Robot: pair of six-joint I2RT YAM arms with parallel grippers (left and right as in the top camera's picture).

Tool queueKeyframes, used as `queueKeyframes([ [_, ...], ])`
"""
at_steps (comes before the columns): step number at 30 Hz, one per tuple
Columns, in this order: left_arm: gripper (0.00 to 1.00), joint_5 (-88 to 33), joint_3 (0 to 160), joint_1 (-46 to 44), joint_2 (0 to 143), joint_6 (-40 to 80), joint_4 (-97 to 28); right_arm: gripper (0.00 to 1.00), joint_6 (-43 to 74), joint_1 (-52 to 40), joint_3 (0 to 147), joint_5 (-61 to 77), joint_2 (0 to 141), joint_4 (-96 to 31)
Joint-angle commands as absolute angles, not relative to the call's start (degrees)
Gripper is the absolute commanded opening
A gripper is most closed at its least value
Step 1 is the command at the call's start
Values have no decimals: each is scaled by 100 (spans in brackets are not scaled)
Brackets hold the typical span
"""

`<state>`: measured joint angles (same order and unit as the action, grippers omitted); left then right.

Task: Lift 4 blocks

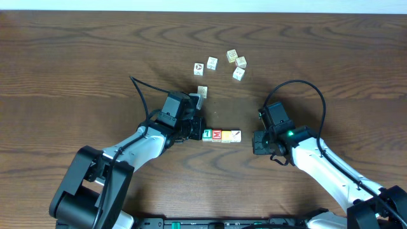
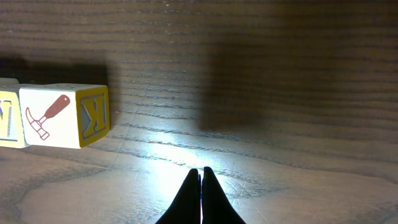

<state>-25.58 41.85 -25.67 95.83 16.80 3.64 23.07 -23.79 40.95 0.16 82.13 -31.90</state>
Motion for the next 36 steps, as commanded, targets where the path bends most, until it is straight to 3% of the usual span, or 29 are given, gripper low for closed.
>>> queueKeyframes([
  [1,7,-2639,4309,-2587,9612,1590,346,1,2355,-2344,4069,-64,8226,-3183],
  [36,7,-2810,4309,-2604,9612,1422,462,1,2355,-2344,4069,-106,8226,-3170],
])
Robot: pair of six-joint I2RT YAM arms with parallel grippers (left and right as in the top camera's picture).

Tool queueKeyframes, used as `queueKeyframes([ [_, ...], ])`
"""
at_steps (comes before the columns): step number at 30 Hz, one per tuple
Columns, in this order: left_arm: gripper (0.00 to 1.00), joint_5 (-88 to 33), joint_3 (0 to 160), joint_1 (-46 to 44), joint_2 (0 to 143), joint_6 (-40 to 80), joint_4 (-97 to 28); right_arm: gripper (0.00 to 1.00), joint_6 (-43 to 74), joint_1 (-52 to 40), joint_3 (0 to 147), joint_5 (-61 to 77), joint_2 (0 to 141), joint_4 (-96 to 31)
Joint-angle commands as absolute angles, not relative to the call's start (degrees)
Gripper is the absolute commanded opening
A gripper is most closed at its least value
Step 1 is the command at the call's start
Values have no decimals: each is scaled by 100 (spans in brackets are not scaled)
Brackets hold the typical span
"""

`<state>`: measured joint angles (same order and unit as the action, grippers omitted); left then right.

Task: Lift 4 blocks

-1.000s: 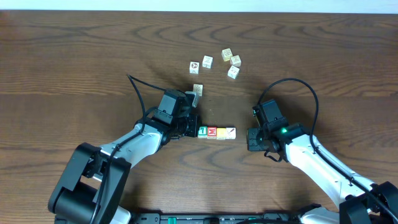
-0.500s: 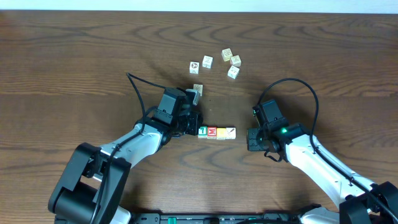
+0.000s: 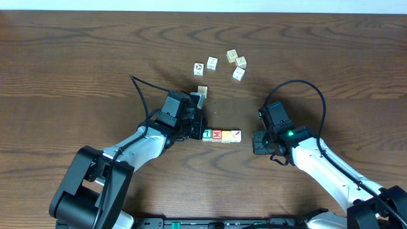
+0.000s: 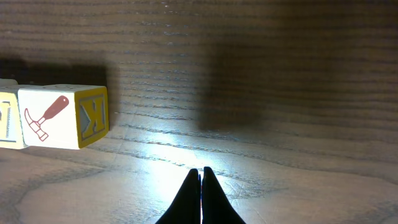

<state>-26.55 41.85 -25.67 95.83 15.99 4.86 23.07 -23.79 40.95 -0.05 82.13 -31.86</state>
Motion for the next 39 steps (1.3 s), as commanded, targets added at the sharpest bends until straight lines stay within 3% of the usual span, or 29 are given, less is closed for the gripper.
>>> queueKeyframes([
  [1,7,-2810,4309,-2626,9612,1404,462,1,2355,-2344,4069,-106,8226,-3170],
  [19,7,-2370,4309,-2853,9612,1358,462,1,2355,-2344,4069,-108,8226,-3173],
  [27,7,-2338,4410,-2532,9609,1363,541,1,2359,-2344,4069,-102,8226,-3142],
  [39,7,-2331,4604,-2191,9310,1358,-342,1,2314,-2344,4071,34,8311,-2589],
])
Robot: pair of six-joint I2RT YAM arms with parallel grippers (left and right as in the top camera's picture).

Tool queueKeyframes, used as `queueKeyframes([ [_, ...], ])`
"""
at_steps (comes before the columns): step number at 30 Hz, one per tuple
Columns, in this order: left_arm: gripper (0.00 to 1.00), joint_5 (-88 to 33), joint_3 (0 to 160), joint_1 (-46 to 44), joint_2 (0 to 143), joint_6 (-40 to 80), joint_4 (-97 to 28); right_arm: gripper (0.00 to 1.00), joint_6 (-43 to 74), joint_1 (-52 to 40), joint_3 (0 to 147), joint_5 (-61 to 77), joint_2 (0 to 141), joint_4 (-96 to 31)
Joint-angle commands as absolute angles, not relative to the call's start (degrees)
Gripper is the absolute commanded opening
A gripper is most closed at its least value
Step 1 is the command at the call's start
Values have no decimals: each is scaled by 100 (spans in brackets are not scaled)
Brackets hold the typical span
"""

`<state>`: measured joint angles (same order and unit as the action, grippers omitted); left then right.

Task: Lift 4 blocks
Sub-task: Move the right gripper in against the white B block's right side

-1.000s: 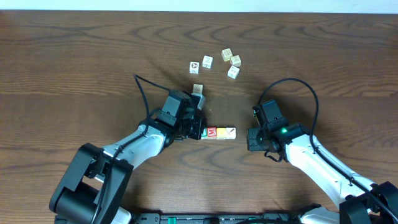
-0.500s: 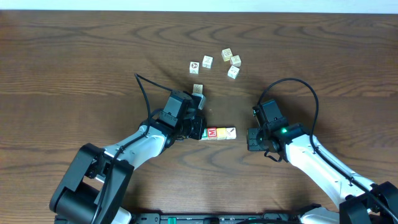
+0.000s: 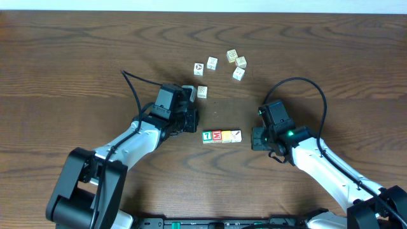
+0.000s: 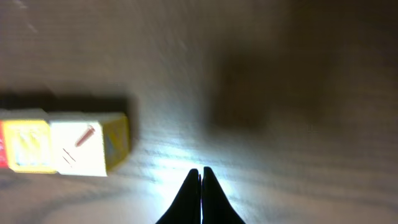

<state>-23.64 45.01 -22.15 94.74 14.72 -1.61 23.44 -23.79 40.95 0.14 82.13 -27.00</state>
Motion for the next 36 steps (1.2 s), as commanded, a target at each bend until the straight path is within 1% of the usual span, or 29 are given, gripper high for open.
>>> queueKeyframes([
  [1,7,-2331,4604,-2191,9292,1358,-436,1,2316,-2344,4071,36,8353,-2582],
  [10,7,-2244,4602,-2191,9277,1361,-1223,1,2314,-2344,4073,102,8794,-2491],
  [15,7,-2248,4602,-2193,9277,1387,-1435,1,2314,-2344,4073,338,8814,-2283],
  [23,7,-2506,4602,-2193,9277,1470,-1452,1,2381,-2344,4073,377,8831,-2086],
  [29,7,-2517,4602,-2193,9277,1559,-1452,1,2580,-2346,4073,1061,8853,-1730],
  [36,7,-2659,4604,-2193,9277,1579,-1450,1,2742,-2373,4073,1107,8986,-1662],
])
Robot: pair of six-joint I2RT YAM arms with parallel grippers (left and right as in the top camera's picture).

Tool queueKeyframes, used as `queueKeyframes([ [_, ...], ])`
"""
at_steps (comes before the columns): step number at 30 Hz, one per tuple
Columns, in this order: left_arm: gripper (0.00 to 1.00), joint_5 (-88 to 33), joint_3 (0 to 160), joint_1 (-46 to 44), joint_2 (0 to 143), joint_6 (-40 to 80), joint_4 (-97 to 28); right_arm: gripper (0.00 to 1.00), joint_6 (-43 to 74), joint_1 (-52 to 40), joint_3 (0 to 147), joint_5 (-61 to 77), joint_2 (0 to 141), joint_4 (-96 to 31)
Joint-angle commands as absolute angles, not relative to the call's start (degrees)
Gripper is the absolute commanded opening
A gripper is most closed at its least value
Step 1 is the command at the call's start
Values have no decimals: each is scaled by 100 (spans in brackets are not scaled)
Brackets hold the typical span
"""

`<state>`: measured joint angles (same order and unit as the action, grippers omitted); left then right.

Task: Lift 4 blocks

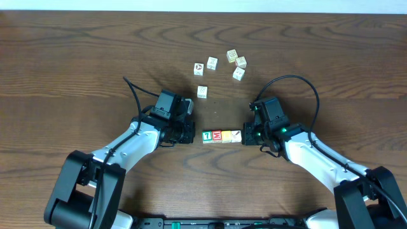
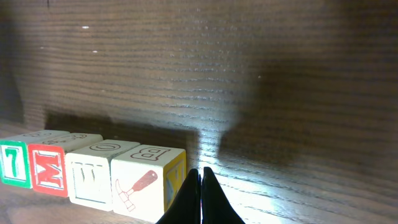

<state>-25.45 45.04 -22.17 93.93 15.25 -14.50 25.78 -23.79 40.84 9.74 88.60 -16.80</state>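
A row of several lettered blocks (image 1: 221,136) lies on the table: a green one (image 2: 13,163) at the left, then red (image 2: 50,169), yellow (image 2: 90,177) and a hammer block (image 2: 140,184) at the right. My right gripper (image 2: 201,172) is shut, and its tips rest against the hammer block's right side. In the overhead view the right gripper (image 1: 247,133) sits at the row's right end. My left gripper (image 1: 189,133) sits just off the row's left end, and its jaws are not readable from above.
Several loose blocks lie farther back: one (image 1: 201,91) just behind the left gripper, and a cluster (image 1: 236,63) with two more (image 1: 205,65) beyond it. Cables loop over both arms. The brown wooden table (image 1: 76,63) stretches all around.
My right gripper, still shut, has moved left from a short way off to the hammer block's side. My left gripper has come forward from behind the row to its left end.
At the two oldest moments the left gripper sat by the row's left end and the shut right gripper lay well to the right of the row. Then the left gripper was back behind the row and the right one nearer. Now both flank the row's ends.
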Motion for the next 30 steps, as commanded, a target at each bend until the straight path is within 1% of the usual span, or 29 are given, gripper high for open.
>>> queueKeyframes([
  [1,7,-2659,4602,-2193,9277,1586,-1450,1,2742,-2373,4073,1120,9015,-1664],
  [6,7,-2659,4602,-2193,9279,1684,-1448,1,2803,-2373,4073,1264,9288,-1660],
  [12,7,-2661,4602,-2193,9279,1730,-1450,1,2803,-2373,4073,1649,9710,-1354],
  [20,7,-2659,4602,-2193,9279,1791,-1444,1,2740,-2373,4077,1656,9747,-1225],
  [30,7,-2657,4602,-2193,9279,1796,-1448,1,2770,-2366,4077,805,9745,-1688],
])
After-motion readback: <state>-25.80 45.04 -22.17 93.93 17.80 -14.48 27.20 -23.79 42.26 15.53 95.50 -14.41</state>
